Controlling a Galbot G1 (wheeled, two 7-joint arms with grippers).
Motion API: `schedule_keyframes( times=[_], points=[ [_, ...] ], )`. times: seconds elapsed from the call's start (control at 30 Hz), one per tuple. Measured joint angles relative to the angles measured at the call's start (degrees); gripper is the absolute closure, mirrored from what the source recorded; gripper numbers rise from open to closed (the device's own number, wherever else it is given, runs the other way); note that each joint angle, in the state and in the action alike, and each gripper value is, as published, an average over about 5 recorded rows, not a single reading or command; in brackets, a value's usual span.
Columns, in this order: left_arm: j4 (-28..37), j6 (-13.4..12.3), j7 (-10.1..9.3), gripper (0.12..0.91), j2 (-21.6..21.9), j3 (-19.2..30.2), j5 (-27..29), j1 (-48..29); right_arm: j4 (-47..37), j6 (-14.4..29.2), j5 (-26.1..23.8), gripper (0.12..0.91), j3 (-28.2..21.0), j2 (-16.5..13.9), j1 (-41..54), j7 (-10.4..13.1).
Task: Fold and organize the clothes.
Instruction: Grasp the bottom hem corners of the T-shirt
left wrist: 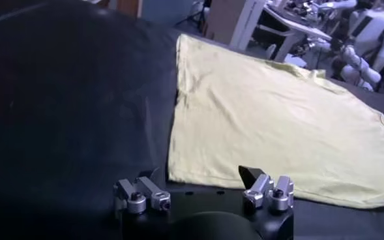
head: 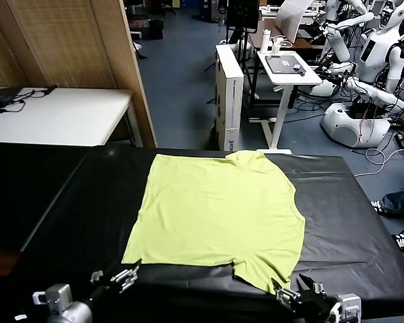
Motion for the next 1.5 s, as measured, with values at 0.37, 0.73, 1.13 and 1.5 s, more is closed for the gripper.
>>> schedule_keyframes(
  times=[0.37, 0.73, 1.13, 1.5],
  points=[
    [1.7, -0.4, -0.30, 0.123, -0.3, 0.7, 0.8, -0.9, 0.1, 0.1, -0.9, 0.574, -0.1, 0.0, -0.2, -0.9],
    [2.1, -0.4, -0.41, 0.522, -0.7, 0.7, 1.1, -0.3, 2.1, -0.9, 0.3, 0.886, 1.0, -0.3, -2.0, 0.3],
    [1.2, -0.7, -1.09, 0.885, -0.7, 0.1, 1.0, 1.2, 4.0, -1.6, 1.2, 0.886, 1.4, -0.4, -3.1, 0.6],
    [0.3, -0.6, -2.54, 0.751, -0.7, -0.8, 0.8, 0.8, 3.8, -1.6, 1.0, 0.886, 1.1, -0.1, -3.3, 0.5]
  ],
)
